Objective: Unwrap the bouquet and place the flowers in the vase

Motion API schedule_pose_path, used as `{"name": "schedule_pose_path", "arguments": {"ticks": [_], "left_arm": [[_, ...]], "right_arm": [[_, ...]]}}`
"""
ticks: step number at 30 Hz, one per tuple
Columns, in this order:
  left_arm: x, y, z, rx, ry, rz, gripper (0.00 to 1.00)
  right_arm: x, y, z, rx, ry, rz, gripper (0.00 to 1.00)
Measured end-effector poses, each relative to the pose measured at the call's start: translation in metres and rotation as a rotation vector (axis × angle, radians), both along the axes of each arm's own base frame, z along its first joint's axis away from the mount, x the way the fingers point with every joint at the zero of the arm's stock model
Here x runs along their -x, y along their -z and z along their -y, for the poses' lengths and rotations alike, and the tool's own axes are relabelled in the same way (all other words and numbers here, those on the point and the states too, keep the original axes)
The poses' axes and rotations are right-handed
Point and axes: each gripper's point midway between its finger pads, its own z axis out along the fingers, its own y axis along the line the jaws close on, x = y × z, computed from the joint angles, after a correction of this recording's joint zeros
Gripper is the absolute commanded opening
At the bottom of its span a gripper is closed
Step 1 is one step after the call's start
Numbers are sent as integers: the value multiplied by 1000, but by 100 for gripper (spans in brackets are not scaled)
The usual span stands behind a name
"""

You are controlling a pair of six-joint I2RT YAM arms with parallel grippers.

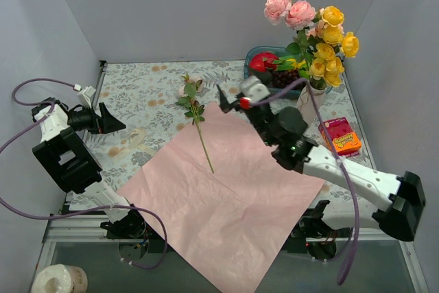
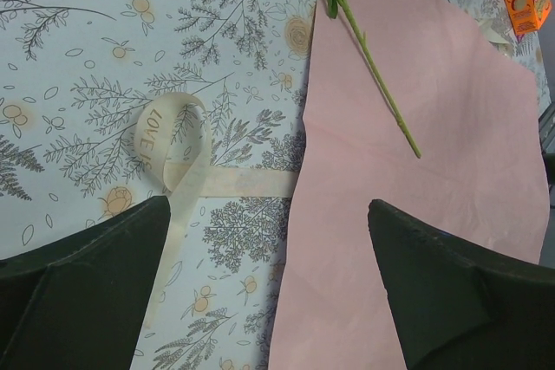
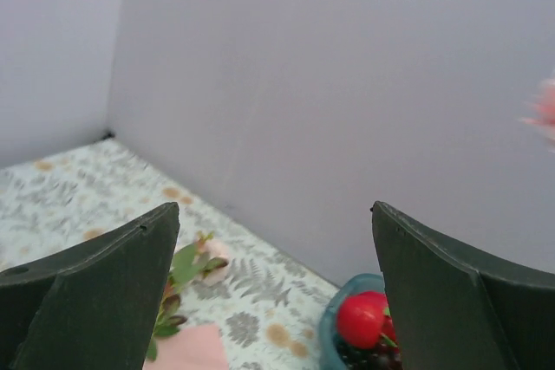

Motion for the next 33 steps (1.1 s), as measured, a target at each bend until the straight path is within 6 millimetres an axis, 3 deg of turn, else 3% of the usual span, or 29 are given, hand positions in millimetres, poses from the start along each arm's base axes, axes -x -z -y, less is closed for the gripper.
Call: {"name": "schedule_pose_path", "arguments": {"ticks": [2,5,7,9,11,14,18,21,33], "left_arm": [[0,-3,1,-4,0,9,98],[1,-11,2,-13,-2,27,98],[2,-16,3,-19,-4,37,98],[1,-23,2,-27,-5,51,98],[-2,-28,0,-40,-6,68,98],[-3,-33,-1,-54,-6,81,98],[-2,-36,-1,-63,-6,92,98],[-2,-36,-1,-64,-6,92,98],[-3,-36,-1,-66,-6,95,98]], "right_arm": [[-11,15,-51,112,-69,-84,98],[-40,53,-109,239,-121,-229,98],[-67,95,-148,328,-168,-355,98],[-91,148,-173,396,-194,-491,93],[-108,205,-182,455,-199,-628,88],[-120,283,-178,535,-173,-822,76],[-117,347,-170,577,-146,-995,73],[-107,366,-169,577,-155,-1069,71],[-100,380,-176,454,-170,-1171,57]]}}
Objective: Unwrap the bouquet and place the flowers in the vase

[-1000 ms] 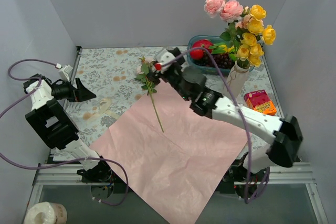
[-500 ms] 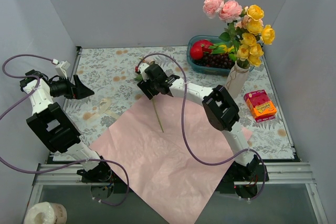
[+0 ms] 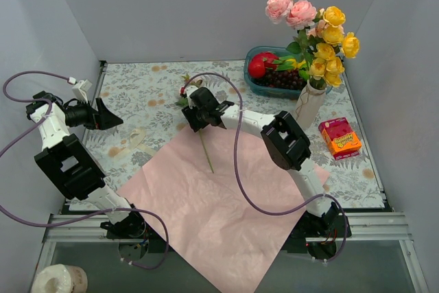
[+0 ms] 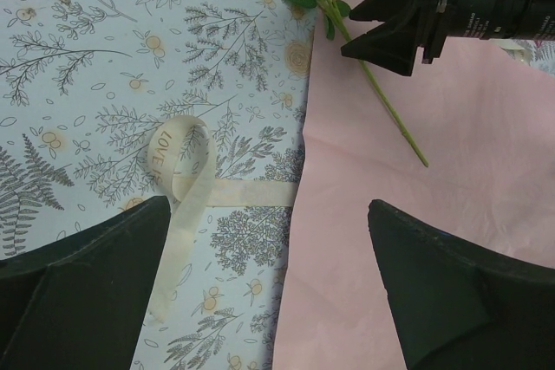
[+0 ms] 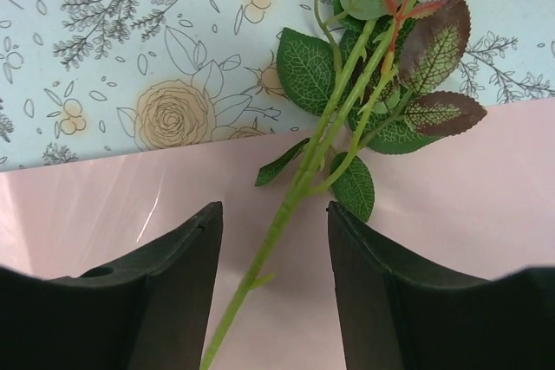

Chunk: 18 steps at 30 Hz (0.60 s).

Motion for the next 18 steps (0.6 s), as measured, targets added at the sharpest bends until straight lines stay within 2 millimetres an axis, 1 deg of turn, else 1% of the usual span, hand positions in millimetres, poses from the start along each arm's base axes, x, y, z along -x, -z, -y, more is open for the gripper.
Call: {"name": "schedule_pose_path", "arguments": {"ticks": [3,5,6,7,8,9,11,15,18], "left_arm": [[0,1,0,-3,2,2,98],[0,3,0,-6,3,1,98],[1,5,0,-6,2,-5,98],[2,6,0,-6,2,-8,98],[2,7,0,-6,2,-11,98],[3,7,0,-7,3,-12,98],[3,8,0,-9,3,-13,98],[3,8,0,-12,5,-10,98],[3,8,0,-14,7,-9,98]], "right_arm": [[-2,10,1,1,19,-15,51],[-4,17,2,8,25,-19,50],[-4,16,1,2,29,-18,46],[-5,16,1,1,31,-17,45],[-5,16,1,1,34,-18,40],[-5,18,2,4,37,-20,24],[-7,18,2,6,44,-14,2],[-12,15,2,6,65,-5,1],[-20,2,-1,2,73,31,1]]}}
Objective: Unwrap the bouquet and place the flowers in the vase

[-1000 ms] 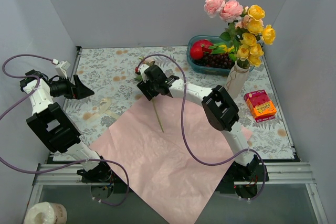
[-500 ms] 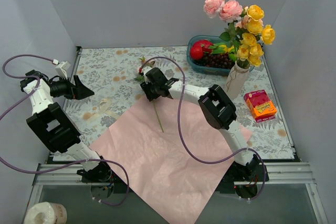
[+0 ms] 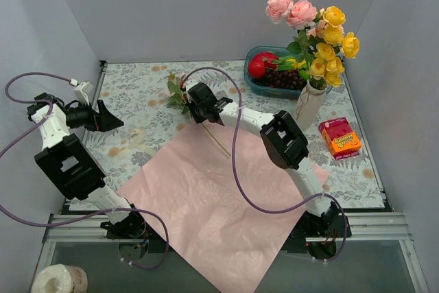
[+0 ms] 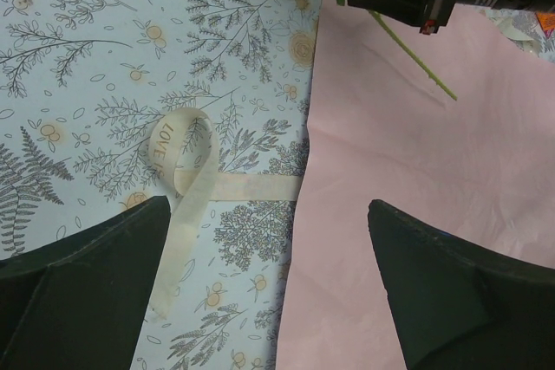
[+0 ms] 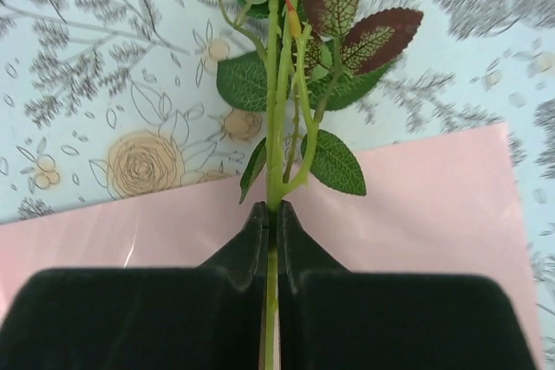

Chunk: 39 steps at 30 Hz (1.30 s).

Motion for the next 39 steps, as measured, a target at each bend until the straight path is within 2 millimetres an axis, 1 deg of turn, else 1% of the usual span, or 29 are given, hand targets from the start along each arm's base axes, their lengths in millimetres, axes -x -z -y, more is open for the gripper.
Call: {"name": "schedule_pose_path", "arguments": {"ticks": [2,3,4,5,7,8,9,10,11,12,14,15,16,17,18,19,20,21,25,28,29,32,36,38,39], "left_arm": [[0,0,0,-1,2,1,98],[0,0,0,-2,2,2,98],[0,0,0,-2,2,2,98],[0,0,0,-2,2,2,98],[0,0,0,-2,3,2,98],[0,0,0,-2,3,2,98],[0,0,0,-2,4,3,98],[0,0,0,-3,5,4,98],[0,0,0,-4,5,5,98],[0,0,0,-5,7,6,98],[0,0,0,-6,8,9,98],[1,0,0,-6,10,10,98],[1,0,0,-6,11,12,98],[1,0,0,-6,12,14,98],[1,-1,0,-5,12,15,98],[1,-1,0,-5,13,17,98],[1,-1,0,-4,13,18,98],[1,-1,0,-3,13,19,98],[2,-1,0,-1,16,22,98],[2,-1,0,-3,18,24,98],[2,-1,0,-2,19,23,98],[4,-1,2,2,21,18,98],[4,-1,2,2,23,17,98],[4,-1,2,1,24,19,98],[4,-1,2,0,24,19,98]], "right_arm": [[-8,-19,-1,-1,3,46,1],[-11,-33,0,-3,2,72,1],[-13,-50,1,-9,-1,102,1],[-15,-71,2,-21,-5,139,1],[-15,-126,9,-60,-7,226,1],[-14,-163,15,-93,-3,289,1],[-8,-214,27,-150,4,379,1],[2,-261,44,-211,13,474,1],[17,-308,67,-283,26,583,1],[33,-345,88,-351,32,684,1],[85,-422,155,-508,61,966,1],[115,-457,193,-591,91,1114,1],[142,-486,228,-655,128,1250,1],[164,-509,258,-711,169,1368,1],[182,-525,282,-748,211,1460,1],[193,-530,299,-761,248,1522,1],[199,-529,310,-753,277,1562,1],[200,-522,318,-730,303,1586,1],[188,-479,323,-563,340,1594,1],[181,-462,329,-462,363,1621,1],[181,-460,334,-444,376,1637,1],[179,-462,350,-401,432,1682,1],[164,-462,379,-365,533,1700,1],[154,-458,387,-361,561,1684,1],[149,-455,387,-361,562,1676,1]]}}
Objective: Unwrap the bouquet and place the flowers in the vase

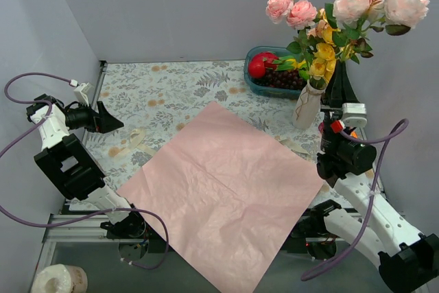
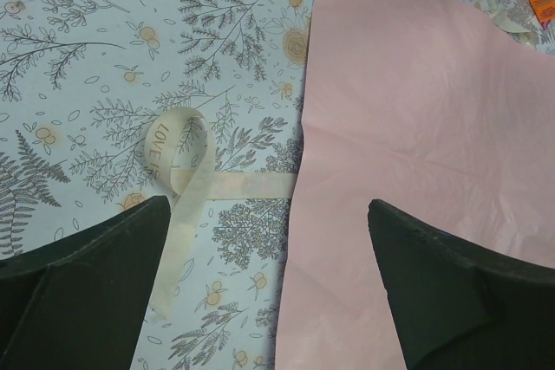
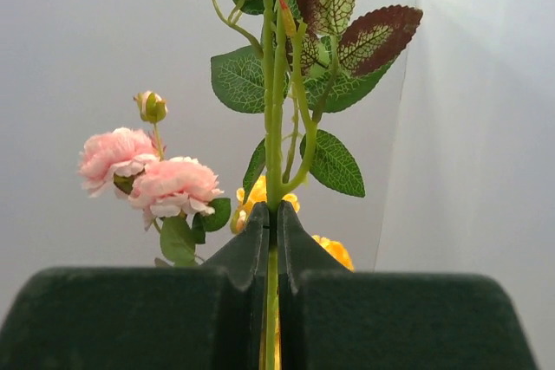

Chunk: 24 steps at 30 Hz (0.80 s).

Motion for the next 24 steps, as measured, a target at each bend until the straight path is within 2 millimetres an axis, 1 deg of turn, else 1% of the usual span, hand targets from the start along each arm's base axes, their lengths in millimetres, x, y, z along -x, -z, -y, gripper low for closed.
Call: {"name": "schedule_pose_path", "arguments": {"ticks": [3,5,7,10,15,19,24], "left_arm": [[0,0,0,-1,1,1,98],[0,0,0,-2,2,2,98],[0,0,0,-3,3,3,98],[0,0,0,-4,4,5,98],[-2,7,-1,11,4,-14,98],[-3,15,-2,27,4,-37,98],[-3,16,-3,24,5,-38,98]], "right_arm": [[-17,8,-2,10,-17,-24,1],[-31,17,-4,23,-32,-50,1],[-43,24,0,21,-40,-72,1],[-55,29,9,5,-54,-86,1],[-63,28,20,-36,-88,-75,1],[-64,23,24,-69,-120,-52,1],[-71,21,25,-92,-138,-47,1]]}}
